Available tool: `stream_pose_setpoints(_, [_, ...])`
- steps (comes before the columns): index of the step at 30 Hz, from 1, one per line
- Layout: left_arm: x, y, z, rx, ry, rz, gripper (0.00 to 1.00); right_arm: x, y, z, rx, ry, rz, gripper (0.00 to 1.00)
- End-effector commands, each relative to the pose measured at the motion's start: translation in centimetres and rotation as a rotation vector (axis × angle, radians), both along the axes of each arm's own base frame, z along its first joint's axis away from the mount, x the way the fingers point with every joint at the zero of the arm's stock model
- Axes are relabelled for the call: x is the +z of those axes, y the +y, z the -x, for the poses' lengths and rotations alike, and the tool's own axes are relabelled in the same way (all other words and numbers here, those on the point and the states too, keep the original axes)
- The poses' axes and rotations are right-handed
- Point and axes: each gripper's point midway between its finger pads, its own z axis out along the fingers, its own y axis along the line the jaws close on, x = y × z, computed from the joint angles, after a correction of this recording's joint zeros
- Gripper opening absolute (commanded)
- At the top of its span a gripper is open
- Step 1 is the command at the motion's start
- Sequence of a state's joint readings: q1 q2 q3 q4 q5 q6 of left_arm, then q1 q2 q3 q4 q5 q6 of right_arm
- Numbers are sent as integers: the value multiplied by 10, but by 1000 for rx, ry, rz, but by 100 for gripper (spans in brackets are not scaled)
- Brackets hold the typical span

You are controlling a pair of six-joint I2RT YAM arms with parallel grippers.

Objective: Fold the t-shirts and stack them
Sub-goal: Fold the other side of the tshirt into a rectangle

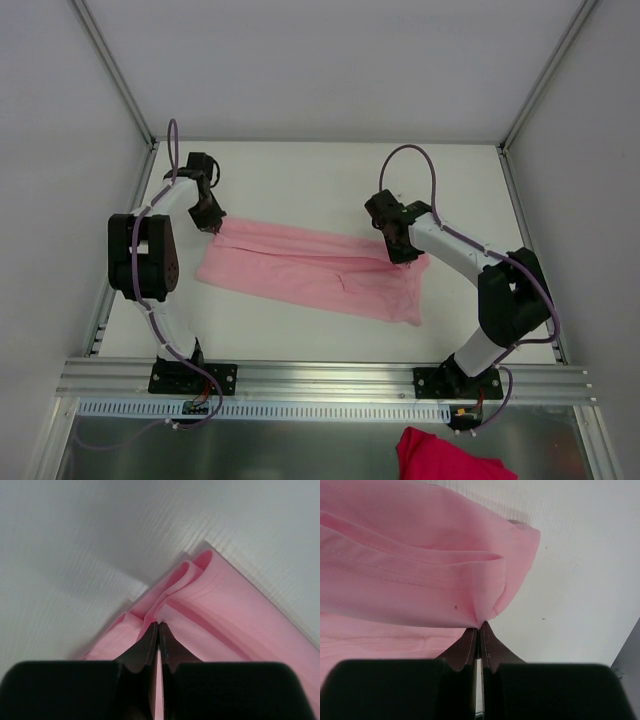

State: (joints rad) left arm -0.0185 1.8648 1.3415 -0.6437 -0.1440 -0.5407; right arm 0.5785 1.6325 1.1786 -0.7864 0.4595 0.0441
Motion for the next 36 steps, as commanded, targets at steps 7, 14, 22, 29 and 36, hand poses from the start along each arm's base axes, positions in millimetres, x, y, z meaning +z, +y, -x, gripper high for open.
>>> stream_pose_setpoints(7, [49, 16, -51, 39, -131, -61, 0, -10, -7, 10, -6, 20, 34, 1])
stream_pose_setpoints(14, [63, 24, -79, 58, -169, -51, 0, -14, 1, -20, -15, -69, 52, 1])
stream_pose_setpoints(22, [44, 26, -71, 46, -128, -62, 0, -2, 8, -50, -7, -110, 106, 1])
stream_pose_setpoints(29, [24, 21, -32, 45, -73, -42, 0, -10, -3, -39, 3, -82, 145, 1])
stream_pose_setpoints(36, [16, 24, -6, 47, -54, -56, 0, -18, -2, -29, 17, -8, 144, 1])
